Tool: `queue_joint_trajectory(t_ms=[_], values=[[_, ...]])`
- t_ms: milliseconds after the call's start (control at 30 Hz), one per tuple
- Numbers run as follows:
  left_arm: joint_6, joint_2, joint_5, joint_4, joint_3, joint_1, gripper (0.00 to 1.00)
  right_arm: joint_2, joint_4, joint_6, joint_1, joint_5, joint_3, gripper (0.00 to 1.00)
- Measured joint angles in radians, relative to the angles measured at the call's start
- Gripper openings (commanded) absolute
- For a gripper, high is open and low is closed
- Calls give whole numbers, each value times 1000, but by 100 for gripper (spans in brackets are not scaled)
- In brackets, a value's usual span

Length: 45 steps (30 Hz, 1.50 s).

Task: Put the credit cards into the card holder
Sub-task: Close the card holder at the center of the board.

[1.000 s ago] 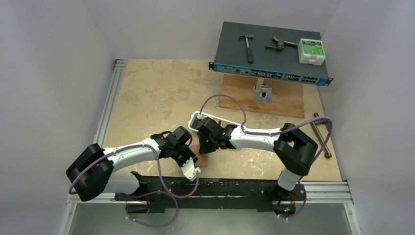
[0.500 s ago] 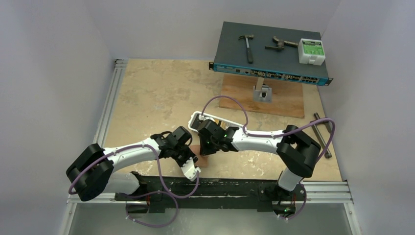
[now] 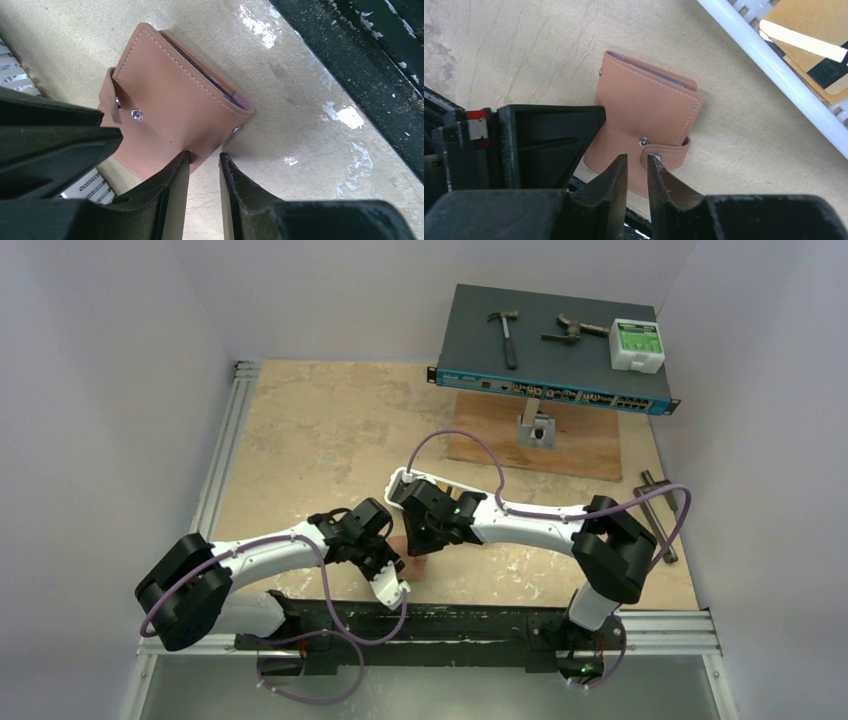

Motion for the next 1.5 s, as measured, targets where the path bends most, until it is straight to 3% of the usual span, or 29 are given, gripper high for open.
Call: queue_joint_trajectory(t_ms=[367, 633, 900, 1100, 1500], values=[[0, 0, 0, 0, 0, 0, 27, 88, -140, -66, 0, 37, 132, 37], [0, 0, 0, 0, 0, 0, 27, 131, -198, -89, 1, 52, 150, 31], [0, 0, 0, 0, 0, 0, 27, 131, -221, -99, 7, 62, 178, 19], [1, 0, 0, 0, 0, 0, 27, 131, -232, -104, 8, 77, 193, 0], [1, 0, 0, -1, 0, 0, 26, 131, -234, -103, 8, 71, 192, 2]])
